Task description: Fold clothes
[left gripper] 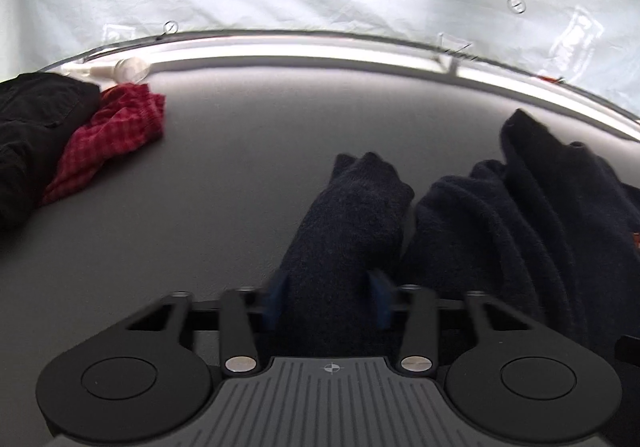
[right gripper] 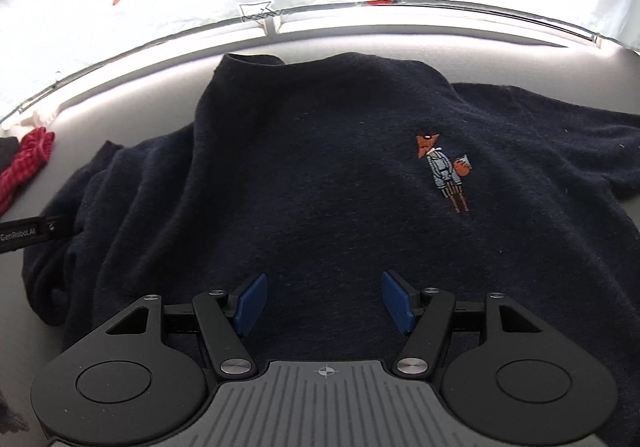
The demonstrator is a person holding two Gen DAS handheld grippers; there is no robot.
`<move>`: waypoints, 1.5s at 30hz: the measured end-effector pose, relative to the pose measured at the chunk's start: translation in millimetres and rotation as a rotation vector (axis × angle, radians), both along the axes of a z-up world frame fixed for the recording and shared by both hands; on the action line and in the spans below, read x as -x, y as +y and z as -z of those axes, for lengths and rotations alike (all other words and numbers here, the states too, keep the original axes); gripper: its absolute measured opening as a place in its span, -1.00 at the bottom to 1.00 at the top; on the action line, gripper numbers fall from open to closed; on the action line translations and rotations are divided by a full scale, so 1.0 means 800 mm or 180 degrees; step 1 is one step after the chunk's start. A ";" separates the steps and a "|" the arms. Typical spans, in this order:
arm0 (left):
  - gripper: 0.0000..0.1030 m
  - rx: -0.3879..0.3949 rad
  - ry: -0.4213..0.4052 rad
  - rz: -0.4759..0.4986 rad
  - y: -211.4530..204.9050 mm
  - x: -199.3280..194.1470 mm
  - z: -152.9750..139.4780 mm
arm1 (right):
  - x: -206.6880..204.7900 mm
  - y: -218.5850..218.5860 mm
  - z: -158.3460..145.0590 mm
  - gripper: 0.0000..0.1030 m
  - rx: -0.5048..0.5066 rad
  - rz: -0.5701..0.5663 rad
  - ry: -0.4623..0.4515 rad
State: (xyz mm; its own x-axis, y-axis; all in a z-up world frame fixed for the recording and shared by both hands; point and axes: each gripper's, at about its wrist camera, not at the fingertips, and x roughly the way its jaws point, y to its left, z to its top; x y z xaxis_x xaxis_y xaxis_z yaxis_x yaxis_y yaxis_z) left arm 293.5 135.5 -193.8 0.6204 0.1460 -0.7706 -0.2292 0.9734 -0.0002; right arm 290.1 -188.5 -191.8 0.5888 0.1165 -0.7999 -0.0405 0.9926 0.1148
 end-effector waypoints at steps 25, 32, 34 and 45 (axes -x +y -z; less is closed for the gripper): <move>0.19 -0.0466 -0.0090 -0.1382 0.169 0.077 -0.041 | 0.001 -0.045 -0.002 0.57 0.0196 0.0104 -0.0029; 0.29 -0.0267 -0.0154 -0.1777 0.184 0.124 -0.077 | 0.032 -0.127 -0.016 0.62 0.0537 0.0599 -0.0053; 0.41 -0.0032 -0.0191 -0.1394 0.152 0.118 -0.081 | 0.043 -0.150 -0.016 0.63 0.0705 0.0766 -0.0021; 0.41 0.0873 0.0098 0.0419 -0.084 0.076 -0.043 | 0.118 -0.258 -0.011 -0.65 -0.0151 0.1060 0.0247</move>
State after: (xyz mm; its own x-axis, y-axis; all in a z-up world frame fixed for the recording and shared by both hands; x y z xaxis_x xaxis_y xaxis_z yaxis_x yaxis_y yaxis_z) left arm 233.0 68.0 -159.4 0.5958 -0.1503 -0.7889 -0.1050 0.9593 -0.2621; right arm 195.6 -395.1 -183.2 0.5382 -0.0337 -0.8421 0.2956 0.9433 0.1511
